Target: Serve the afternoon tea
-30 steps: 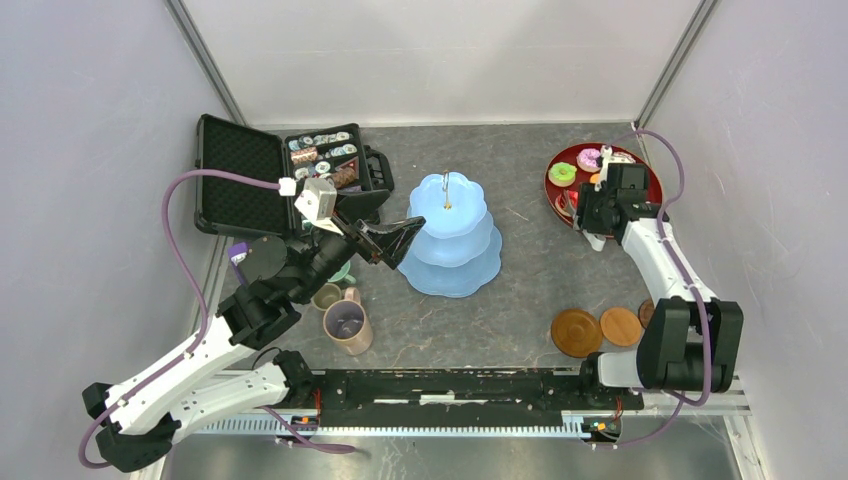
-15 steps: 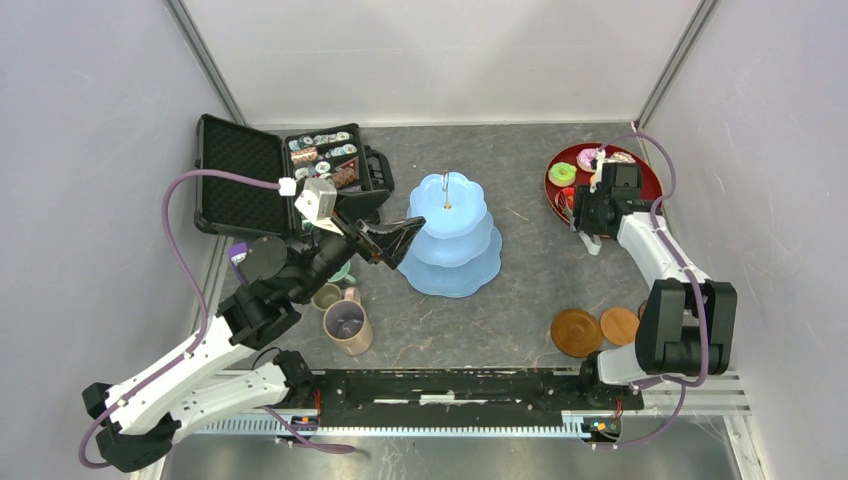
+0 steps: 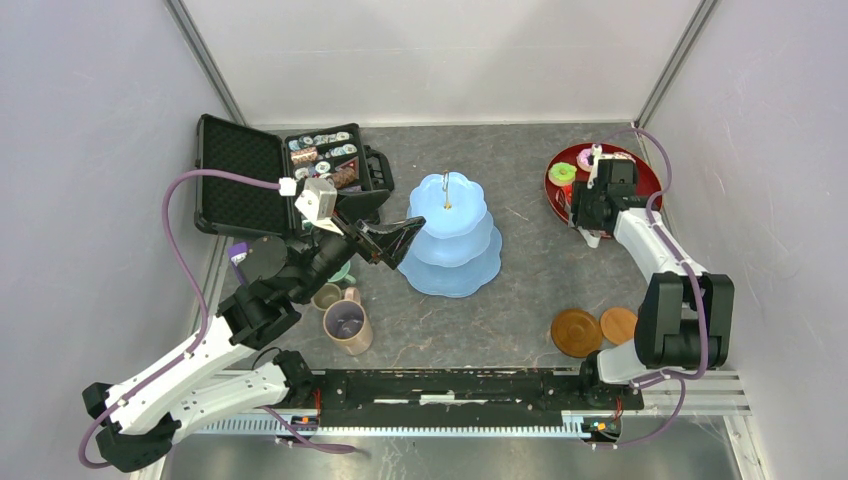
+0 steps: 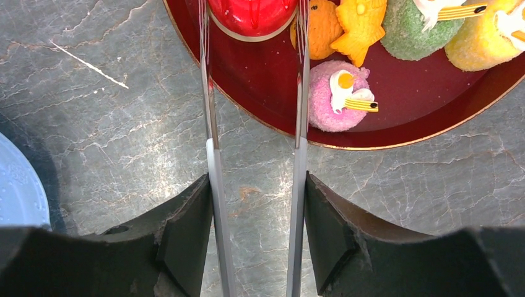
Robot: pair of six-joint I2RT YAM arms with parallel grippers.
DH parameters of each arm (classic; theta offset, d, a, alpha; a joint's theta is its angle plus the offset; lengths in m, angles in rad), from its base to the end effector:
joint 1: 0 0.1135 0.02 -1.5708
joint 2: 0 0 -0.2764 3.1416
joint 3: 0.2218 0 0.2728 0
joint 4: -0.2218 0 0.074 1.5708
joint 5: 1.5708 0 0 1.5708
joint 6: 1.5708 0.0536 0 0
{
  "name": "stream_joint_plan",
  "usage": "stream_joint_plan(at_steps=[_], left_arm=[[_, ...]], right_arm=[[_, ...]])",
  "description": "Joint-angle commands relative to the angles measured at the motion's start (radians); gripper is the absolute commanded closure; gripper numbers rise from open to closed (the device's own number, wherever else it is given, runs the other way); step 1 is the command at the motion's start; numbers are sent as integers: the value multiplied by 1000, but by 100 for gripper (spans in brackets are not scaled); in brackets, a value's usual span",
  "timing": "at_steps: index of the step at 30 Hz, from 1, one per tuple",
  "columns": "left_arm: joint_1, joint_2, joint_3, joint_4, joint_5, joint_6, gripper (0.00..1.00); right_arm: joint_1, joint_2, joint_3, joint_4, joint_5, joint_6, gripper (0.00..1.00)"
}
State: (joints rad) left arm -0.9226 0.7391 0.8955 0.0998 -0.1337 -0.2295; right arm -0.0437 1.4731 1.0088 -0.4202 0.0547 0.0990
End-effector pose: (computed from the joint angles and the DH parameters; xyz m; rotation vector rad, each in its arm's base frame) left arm 0.1217 -0.1489 0.4326 0.3526 1.3251 -0.8875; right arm 0.3382 -0.0177 0.2244 0.1989 2.4459 -0.0429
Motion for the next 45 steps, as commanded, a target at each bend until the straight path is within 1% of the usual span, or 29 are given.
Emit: stream_joint_plan(at_steps=[1,7,10,12,15,19,20,26,30,31,32,35,38,42,45], left_arm=[[-5,-3,-1,31,-11,48,0],[-5,-3,-1,31,-9,47,0],[-5,0,-1,31,-9,47,0],[-4,0,-1,31,-9,45,0],[-5,1,-1,32,-9,45,0],[-5,2,0,31,-6,44,0],[-5,0,0,32,-7,43,0],[-5,-6,1,31,-6,41,0],[-5,-12,0,31,-4,41,0],[-5,-11,0,31,-5,41,0],[-4,-12,0,31,-4,41,0],[-5,-14,0,31,-3,39,0],[-5,-16,2,29,-3,39,0],[-6,-20,2,29,-2,39,0],[-6,-24,2,29,-2,40,0]], right_arm=[[6,13,54,42,31,-11,41],[10,15,54,49,39,-13,41],[11,21,57,50,40,-15,44],[13,17,57,50,46,-14,48],[16,-7,54,47,53,-15,57],[16,-72,28,48,65,-12,66],[16,-90,15,55,64,-12,67],[15,-207,-52,77,56,-28,68],[24,-288,-123,99,-49,-52,67],[34,-313,-152,110,-97,-60,67],[61,-335,-175,122,-110,-67,67],[155,-402,-245,157,-106,-90,66],[234,-433,-292,194,-107,-110,66],[328,-421,-322,227,-112,-124,66],[373,-399,-335,260,-126,-129,66]])
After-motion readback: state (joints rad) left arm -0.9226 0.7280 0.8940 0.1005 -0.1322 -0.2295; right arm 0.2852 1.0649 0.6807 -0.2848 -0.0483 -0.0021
